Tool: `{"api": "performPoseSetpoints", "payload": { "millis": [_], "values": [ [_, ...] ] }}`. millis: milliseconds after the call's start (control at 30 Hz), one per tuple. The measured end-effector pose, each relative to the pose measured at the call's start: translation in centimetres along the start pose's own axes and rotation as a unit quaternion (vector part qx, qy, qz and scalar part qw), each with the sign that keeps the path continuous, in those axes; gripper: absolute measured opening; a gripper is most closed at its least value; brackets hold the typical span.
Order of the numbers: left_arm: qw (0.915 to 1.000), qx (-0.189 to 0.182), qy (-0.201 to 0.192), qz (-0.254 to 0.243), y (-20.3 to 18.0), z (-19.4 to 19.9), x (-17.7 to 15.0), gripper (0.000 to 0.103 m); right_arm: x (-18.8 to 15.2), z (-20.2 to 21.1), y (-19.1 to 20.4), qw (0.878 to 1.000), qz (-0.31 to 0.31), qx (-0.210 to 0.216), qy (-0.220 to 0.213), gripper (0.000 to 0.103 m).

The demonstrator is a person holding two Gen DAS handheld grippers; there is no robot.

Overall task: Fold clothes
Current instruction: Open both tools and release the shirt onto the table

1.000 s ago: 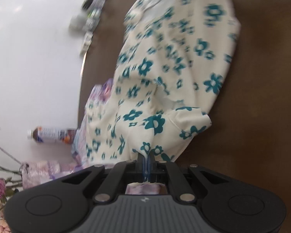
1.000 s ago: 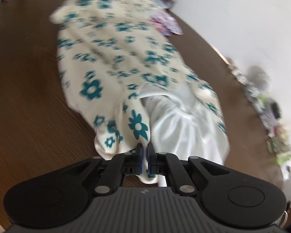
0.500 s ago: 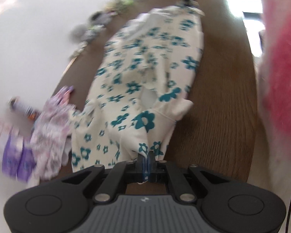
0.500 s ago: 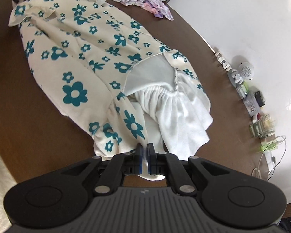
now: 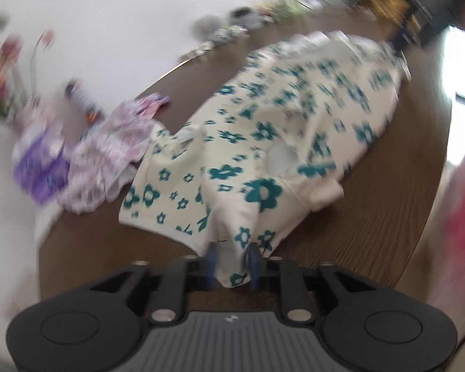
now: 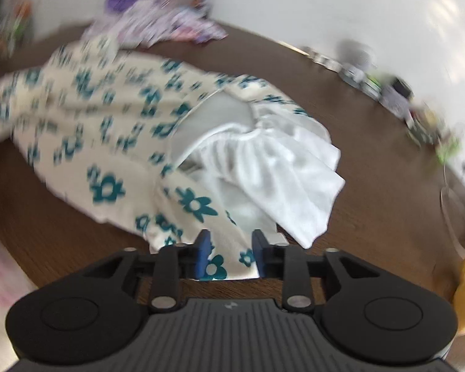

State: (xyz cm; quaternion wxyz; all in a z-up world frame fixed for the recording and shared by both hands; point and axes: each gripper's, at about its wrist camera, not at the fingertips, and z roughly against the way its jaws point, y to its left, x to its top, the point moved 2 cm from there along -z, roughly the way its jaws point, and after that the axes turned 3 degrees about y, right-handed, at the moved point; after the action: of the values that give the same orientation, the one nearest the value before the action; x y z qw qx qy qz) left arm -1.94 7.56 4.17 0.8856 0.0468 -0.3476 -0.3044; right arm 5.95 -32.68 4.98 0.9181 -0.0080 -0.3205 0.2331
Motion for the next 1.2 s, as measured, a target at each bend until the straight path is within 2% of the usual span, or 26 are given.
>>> {"api": "performPoseSetpoints", "payload": {
  "millis": [67, 133, 200, 233, 333, 433, 567, 700, 833, 867, 900, 933, 967, 1067, 1200],
  "values": [
    [0.9973, -0.026, -0.022, 0.064, 1.7, 1.2, 0.4, 0.045, 0.0, 0.7, -1.9, 0.998, -0.061, 0.004, -0.016, 0.039],
    [0.9909, -0.042, -0.047, 0.119, 3.3, 2.3, 1.1, 0.051, 0.1, 0.7, -3.8, 0.993, -0.116, 0.006, -0.025, 0.042],
    [0.9834, -0.032, -0.057, 0.169, 4.8, 2.5, 2.2, 0.072, 0.1, -0.2, -5.4, 0.987, -0.158, 0.004, -0.025, 0.043],
    [0.9795, -0.021, -0.055, 0.193, 5.6, 2.2, 2.8, 0.075, 0.2, -0.8, -6.1, 0.984, -0.177, 0.005, -0.023, 0.045],
    [0.9698, 0.003, -0.028, 0.242, 7.4, 0.1, 4.2, 0.075, 0.5, -2.8, -6.7, 0.977, -0.212, 0.033, -0.009, 0.048],
    [0.9661, -0.005, -0.002, 0.258, 7.6, -2.2, 4.9, 0.074, 0.7, -4.5, -6.1, 0.972, -0.225, 0.073, 0.01, 0.048],
    [0.972, -0.022, -0.004, 0.234, 6.3, -3.6, 5.6, 0.073, 0.7, -5.0, -4.0, 0.981, -0.184, 0.055, 0.02, 0.055],
    [0.9759, -0.026, -0.019, 0.216, 4.7, -4.9, 7.1, 0.072, 1.3, -6.6, -4.3, 0.976, -0.201, 0.074, 0.025, 0.056],
    [0.9795, -0.048, -0.026, 0.194, 3.0, -6.3, 8.8, 0.073, 2.7, -7.5, -3.5, 0.982, -0.174, 0.068, 0.018, 0.056],
    [0.9817, -0.049, -0.022, 0.183, 2.5, -6.7, 9.1, 0.073, 2.8, -7.6, -3.0, 0.986, -0.155, 0.054, 0.018, 0.052],
    [0.9841, -0.045, -0.017, 0.171, 2.1, -7.2, 9.4, 0.073, 3.0, -7.7, -2.6, 0.99, -0.135, 0.039, 0.017, 0.035],
    [0.9863, -0.038, -0.011, 0.16, 1.7, -7.6, 9.5, 0.073, 3.1, -7.7, -2.3, 0.992, -0.12, 0.028, 0.018, 0.023],
    [0.9882, -0.03, -0.005, 0.15, 1.4, -8.0, 9.5, 0.072, 3.1, -7.5, -2.3, 0.993, -0.117, 0.025, 0.019, 0.006],
    [0.9922, -0.011, 0.009, 0.124, 0.9, -8.8, 9.3, 0.065, 2.8, -6.7, -2.8, 0.994, -0.108, 0.007, 0.021, 0.003],
    [0.9936, -0.012, 0.031, 0.108, 1.0, -9.7, 8.7, 0.058, 1.9, -4.6, -4.4, 0.993, -0.113, -0.028, 0.015, 0.003]
  ]
}}
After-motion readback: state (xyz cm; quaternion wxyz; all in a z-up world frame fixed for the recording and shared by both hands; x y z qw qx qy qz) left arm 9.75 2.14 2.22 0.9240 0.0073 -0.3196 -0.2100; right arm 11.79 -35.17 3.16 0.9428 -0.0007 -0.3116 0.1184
